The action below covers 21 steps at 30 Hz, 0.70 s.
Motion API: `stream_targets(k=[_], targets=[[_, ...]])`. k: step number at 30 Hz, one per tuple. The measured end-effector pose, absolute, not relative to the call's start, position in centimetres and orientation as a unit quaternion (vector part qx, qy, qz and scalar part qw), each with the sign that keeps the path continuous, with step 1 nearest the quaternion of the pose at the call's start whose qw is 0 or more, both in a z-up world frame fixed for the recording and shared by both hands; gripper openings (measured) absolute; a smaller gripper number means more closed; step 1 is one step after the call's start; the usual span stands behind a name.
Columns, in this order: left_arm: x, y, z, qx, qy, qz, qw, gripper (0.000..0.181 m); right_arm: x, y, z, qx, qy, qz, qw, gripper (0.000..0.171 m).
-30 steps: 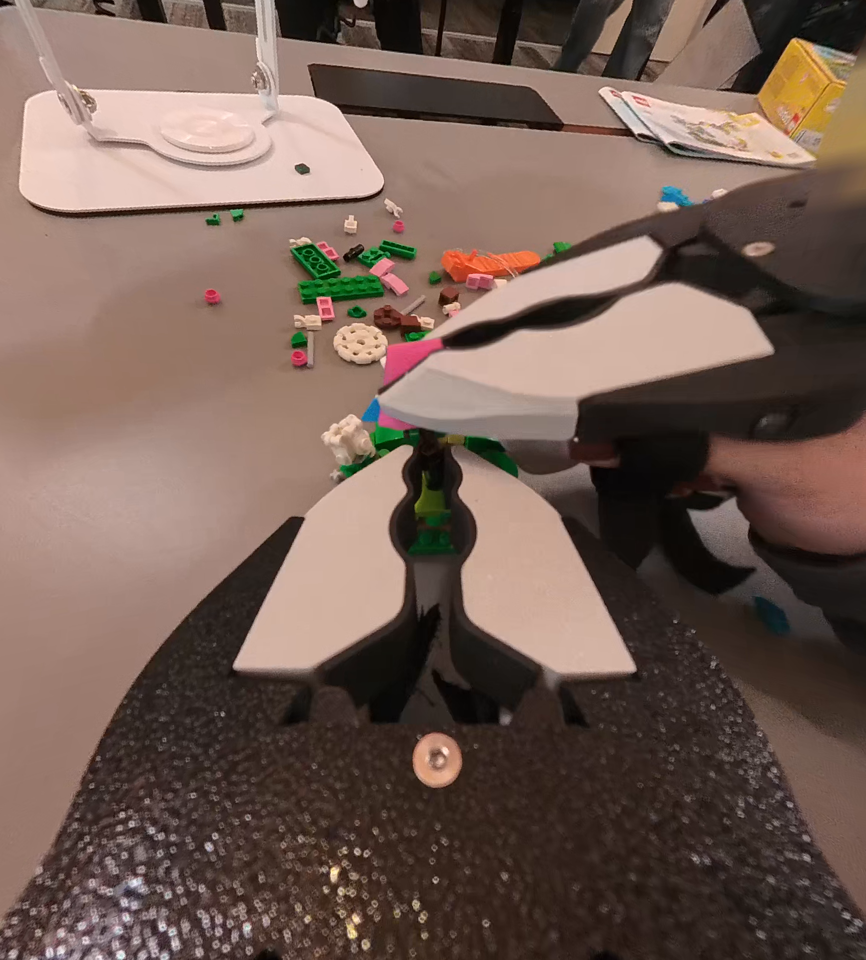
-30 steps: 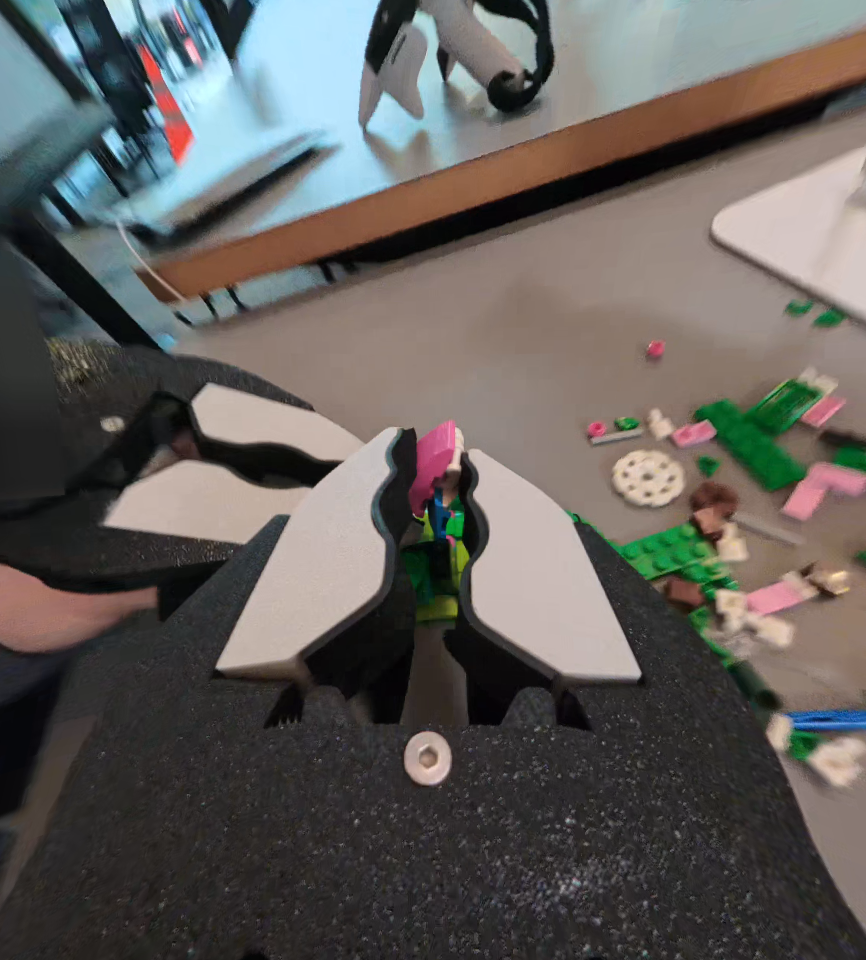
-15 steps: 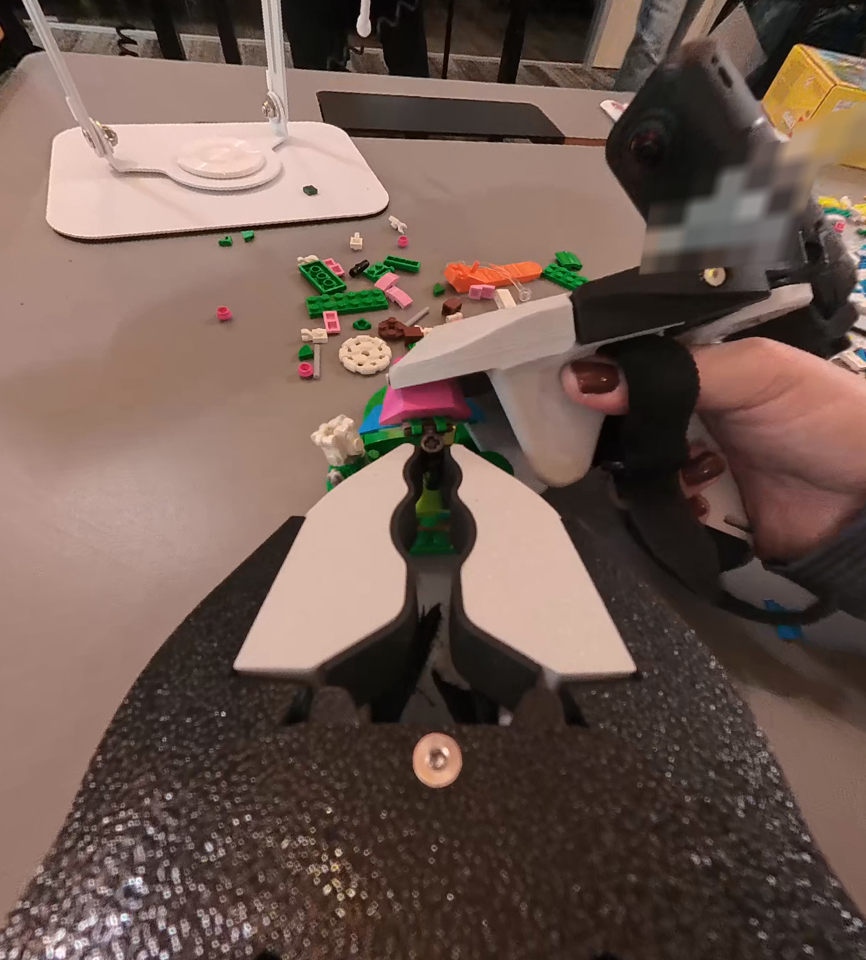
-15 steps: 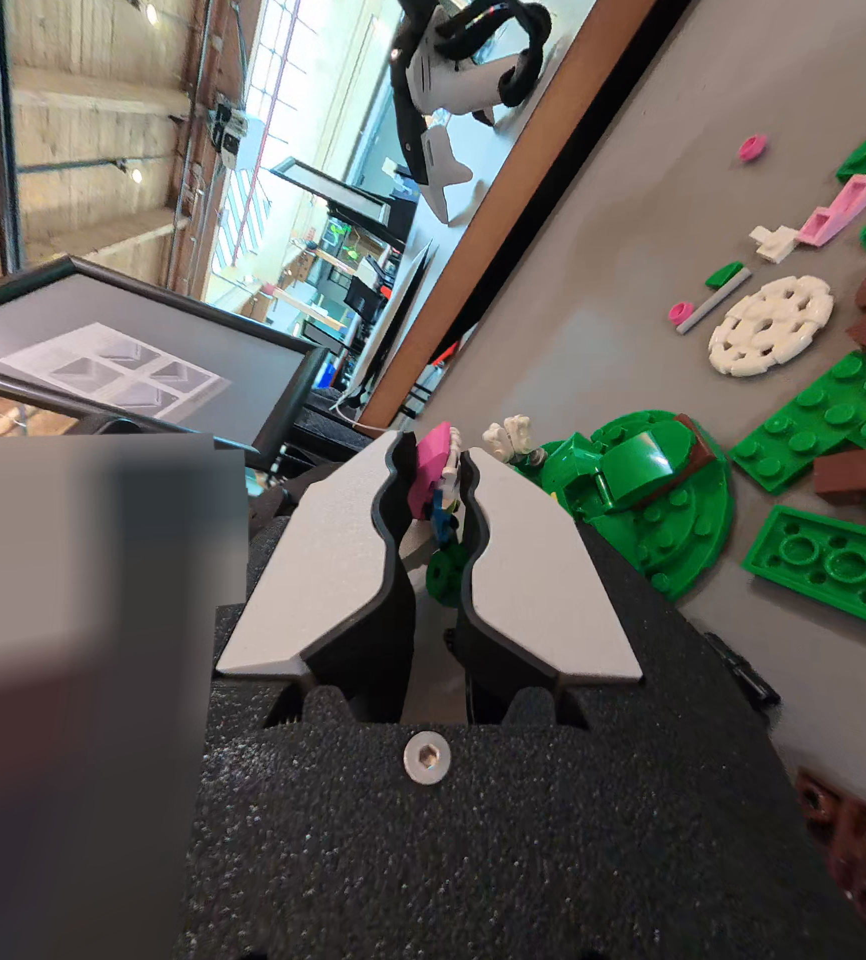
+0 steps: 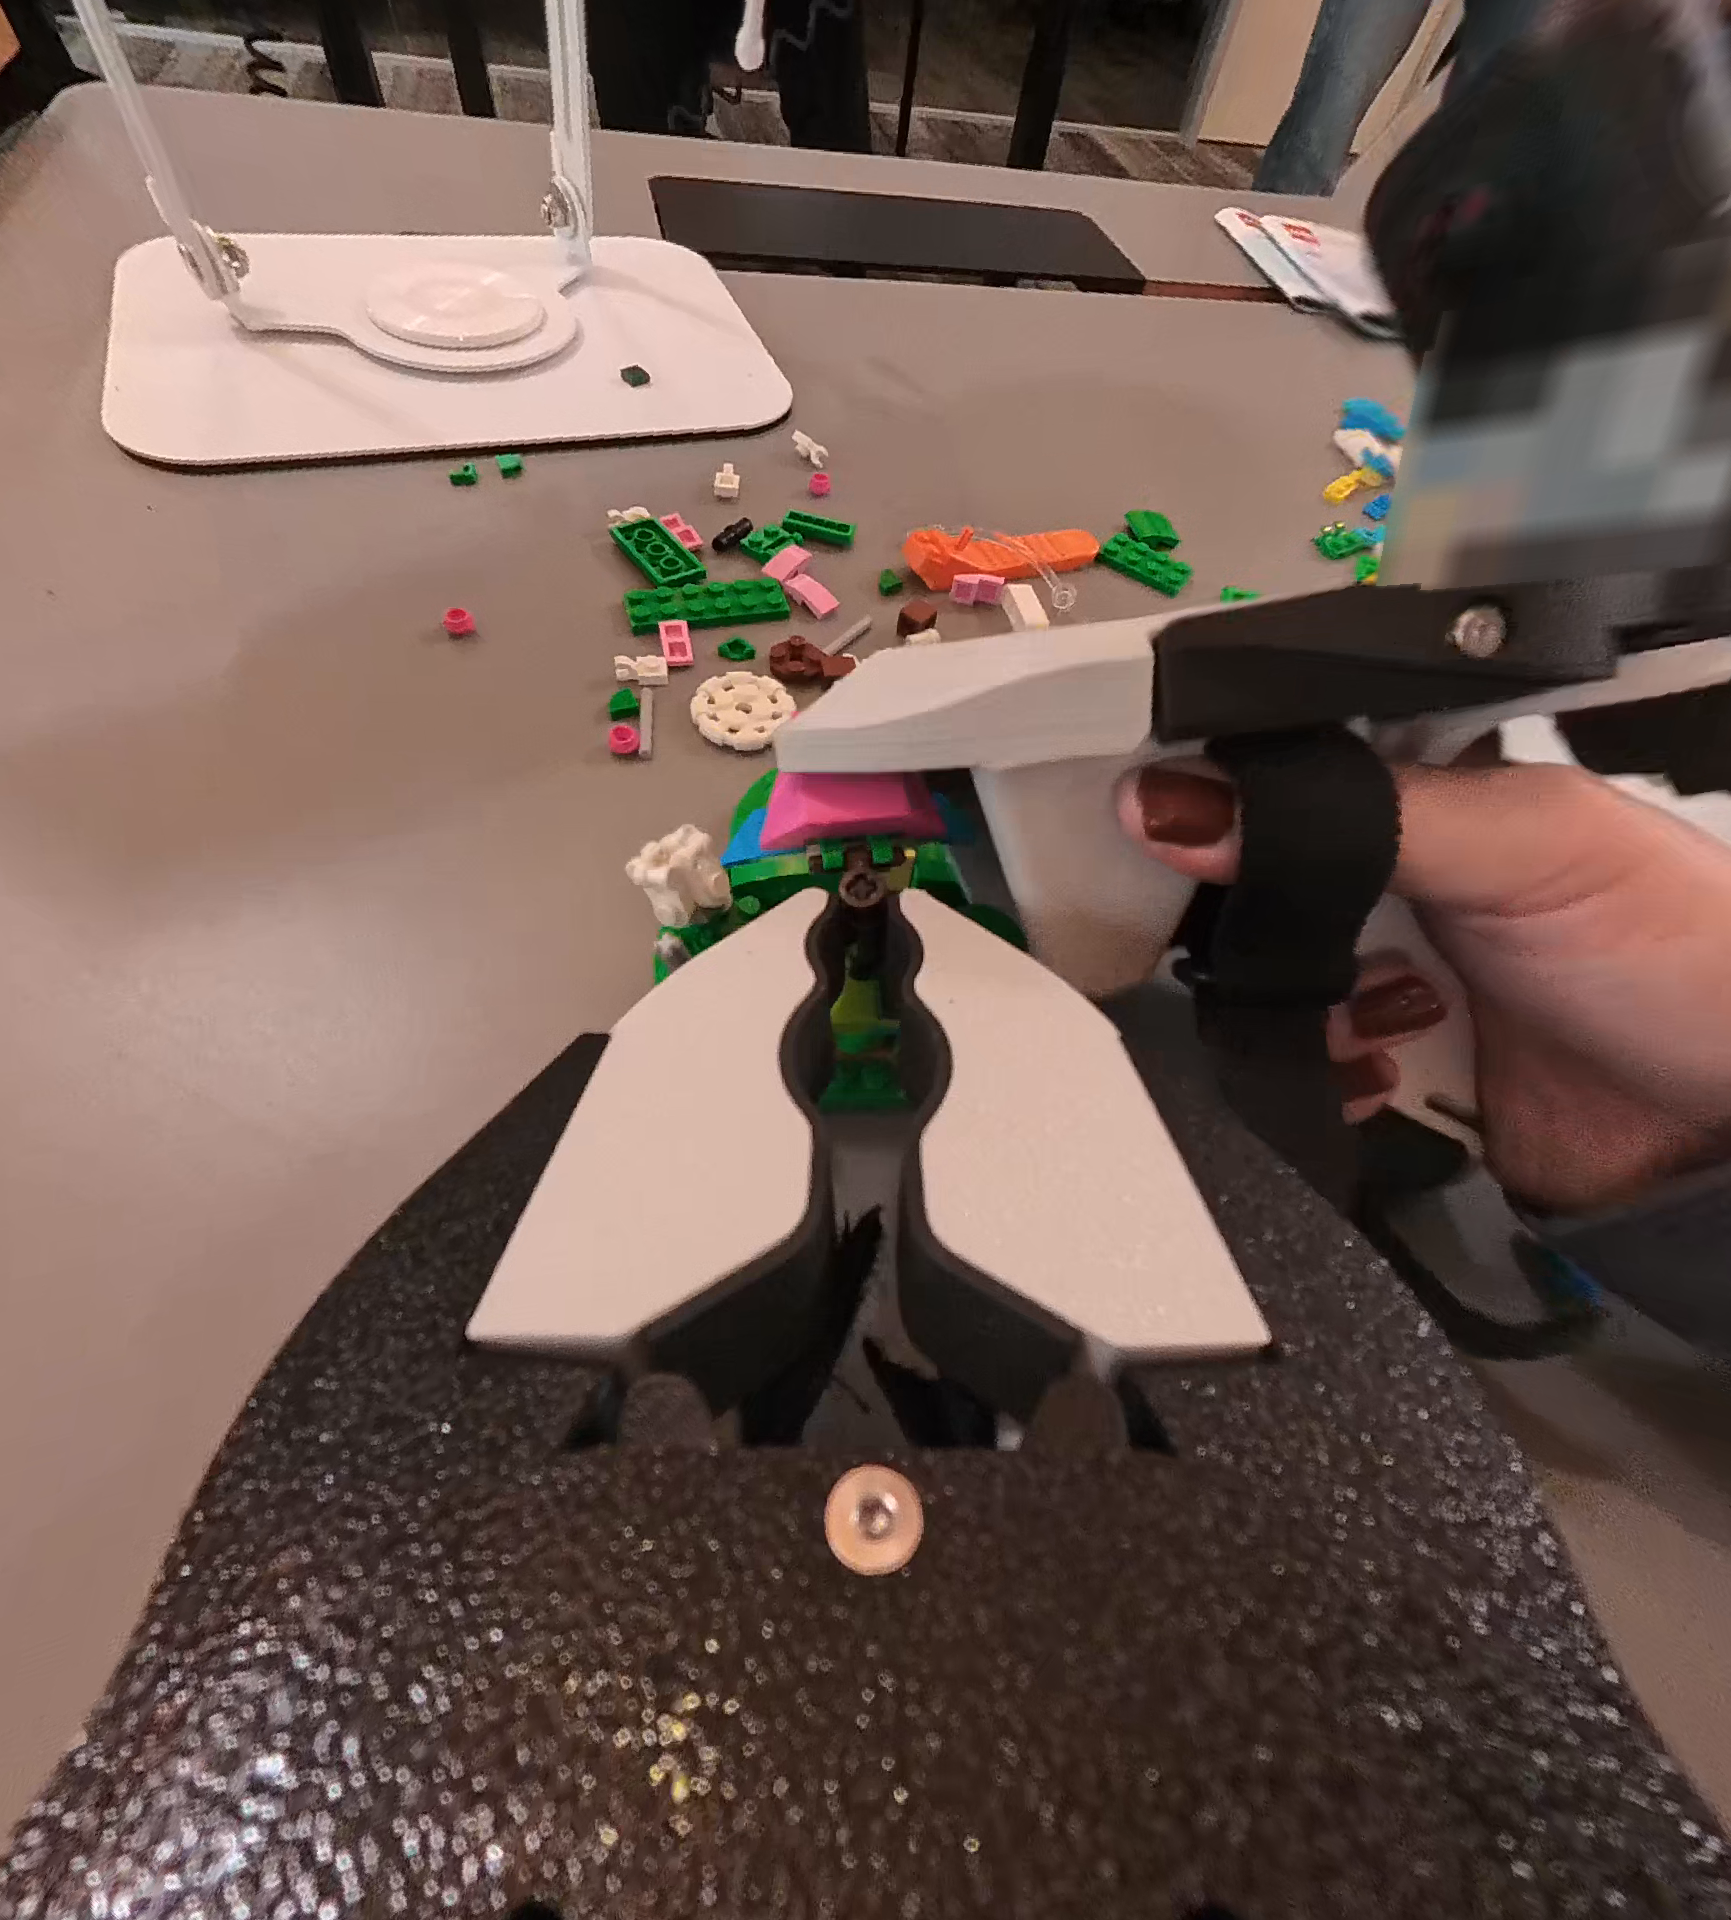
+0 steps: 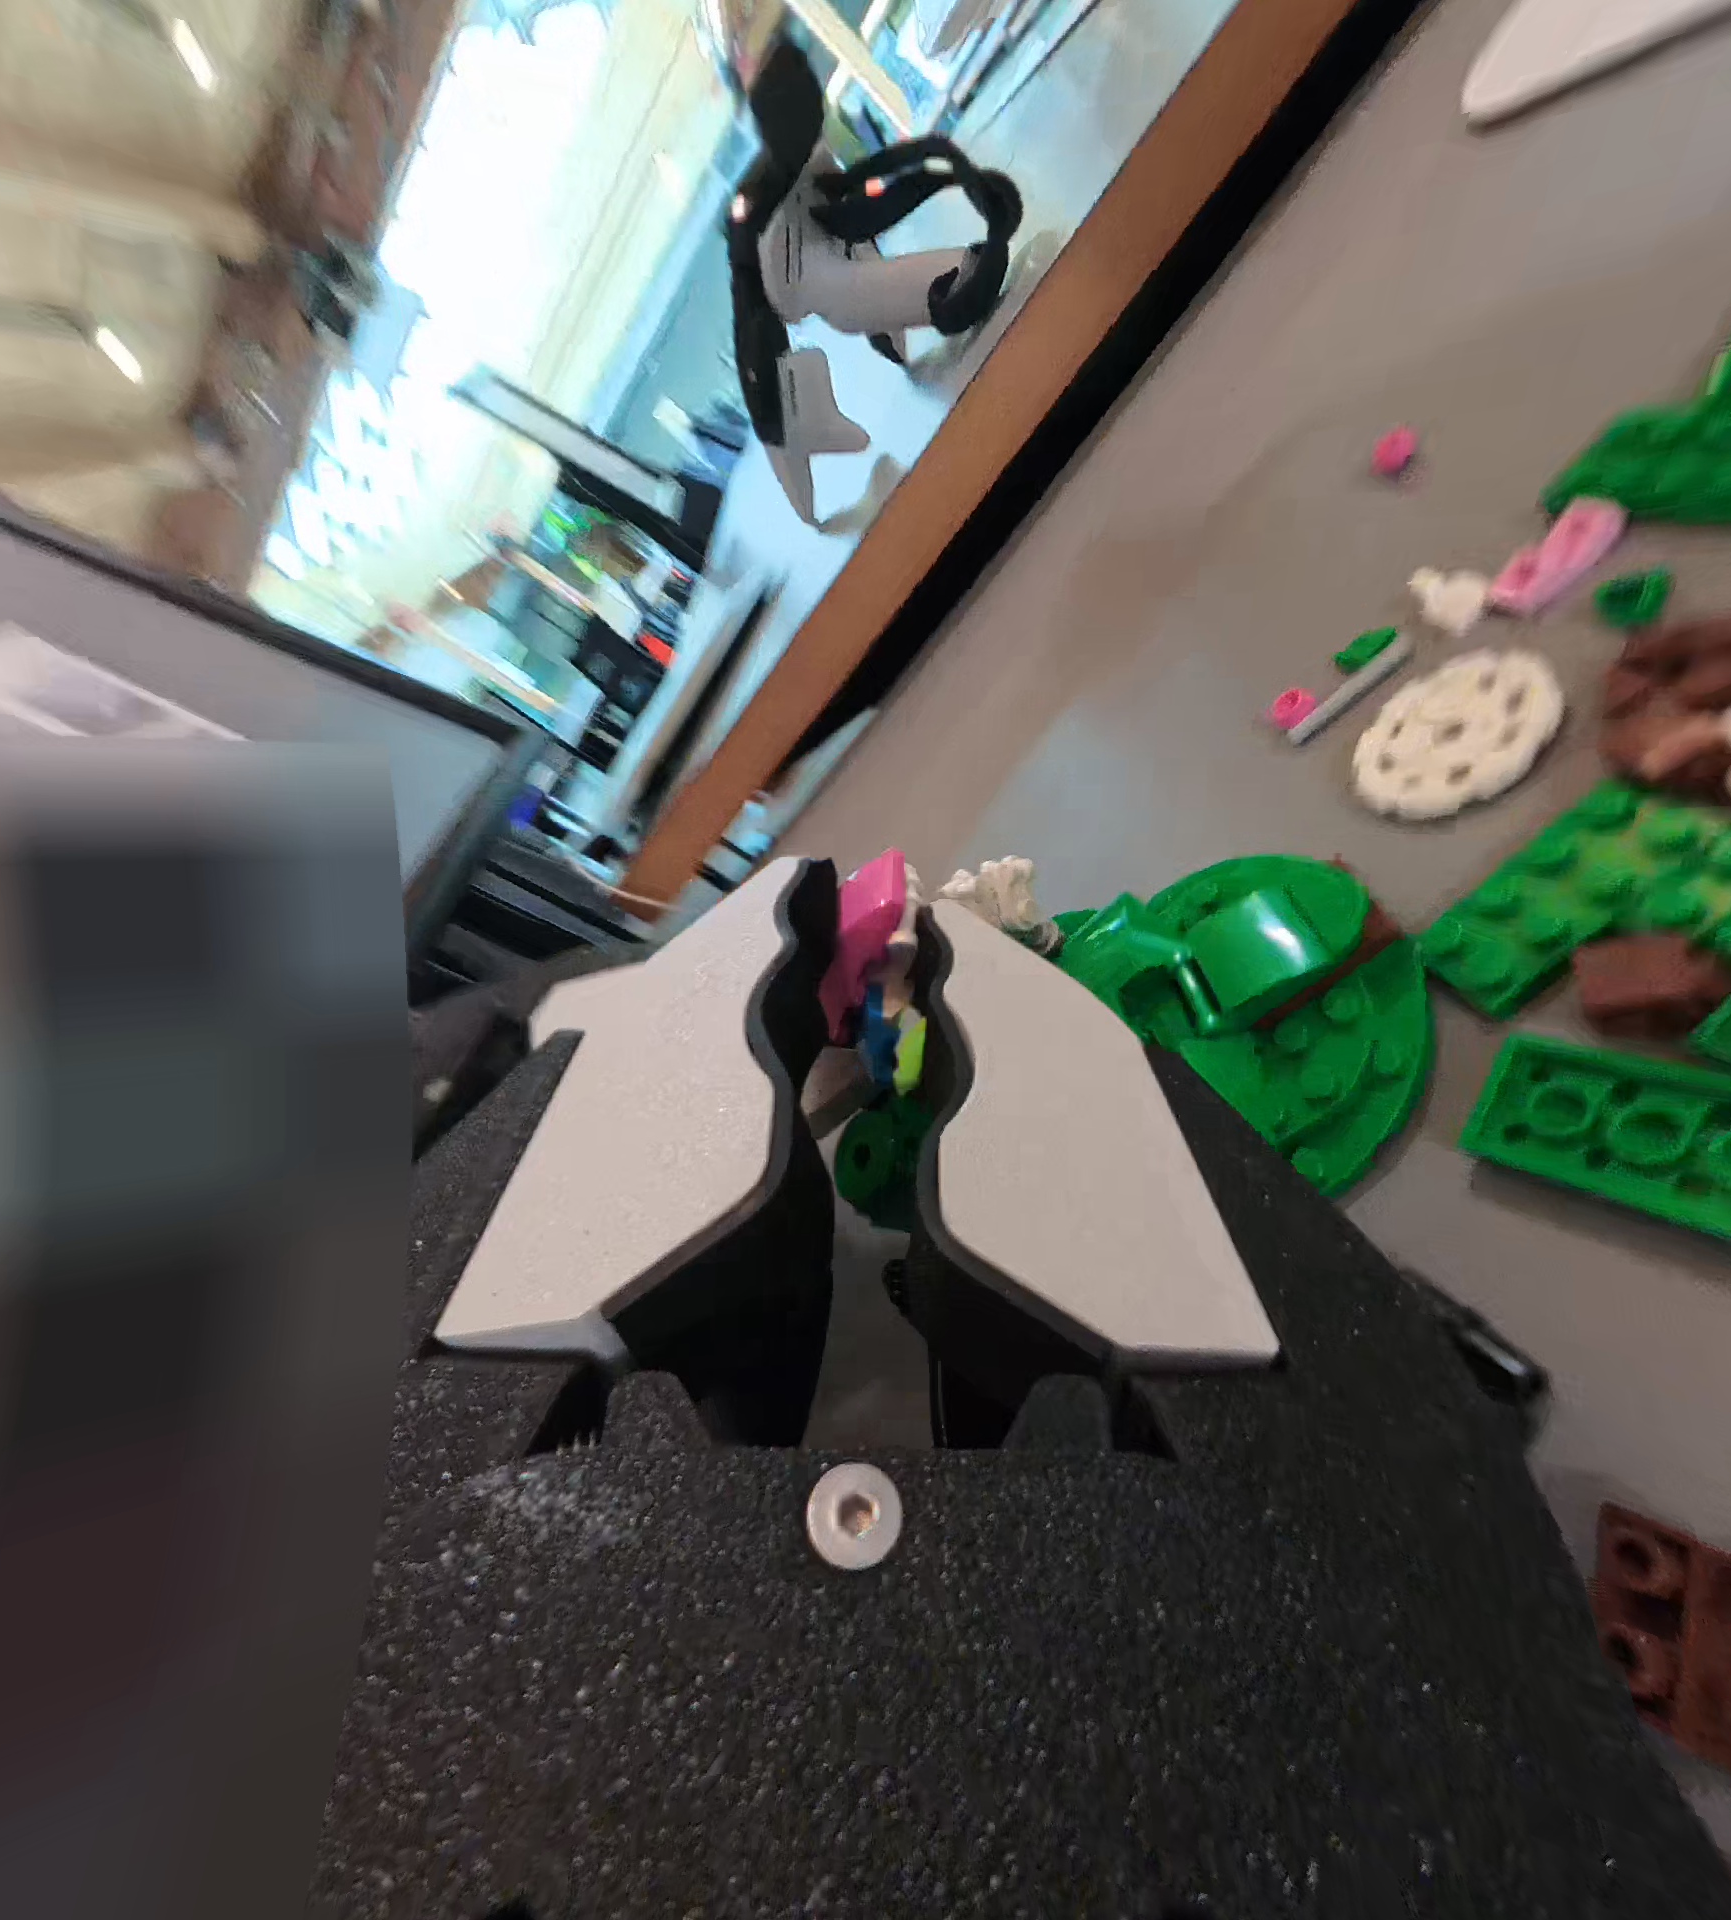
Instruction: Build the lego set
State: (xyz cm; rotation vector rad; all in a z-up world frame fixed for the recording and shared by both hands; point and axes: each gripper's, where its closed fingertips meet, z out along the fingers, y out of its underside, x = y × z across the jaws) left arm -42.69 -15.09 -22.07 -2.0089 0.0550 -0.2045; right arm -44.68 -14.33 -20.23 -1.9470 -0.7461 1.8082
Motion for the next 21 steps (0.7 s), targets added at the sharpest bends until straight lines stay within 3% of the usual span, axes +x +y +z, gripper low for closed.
stream_targets(k=[5,15,21], targets=[[-42.7,-15.1,-22.4,-0.847,0.015,-0.112,0.519,0.008,-44.8,-14.4,-20.4,-0.675,-0.475,0.455,0.334,0.015],[-42.4,-15.1,-22.5,-0.848,0.018,-0.13,0.514,0.007,-44.9,-15.1,-20.5,-0.512,-0.734,0.223,0.387,0.015],[-42.2,-15.1,-22.4,-0.848,0.025,-0.134,0.513,0.007,-44.5,-15.2,-19.8,-0.368,-0.806,0.155,0.437,0.015]])
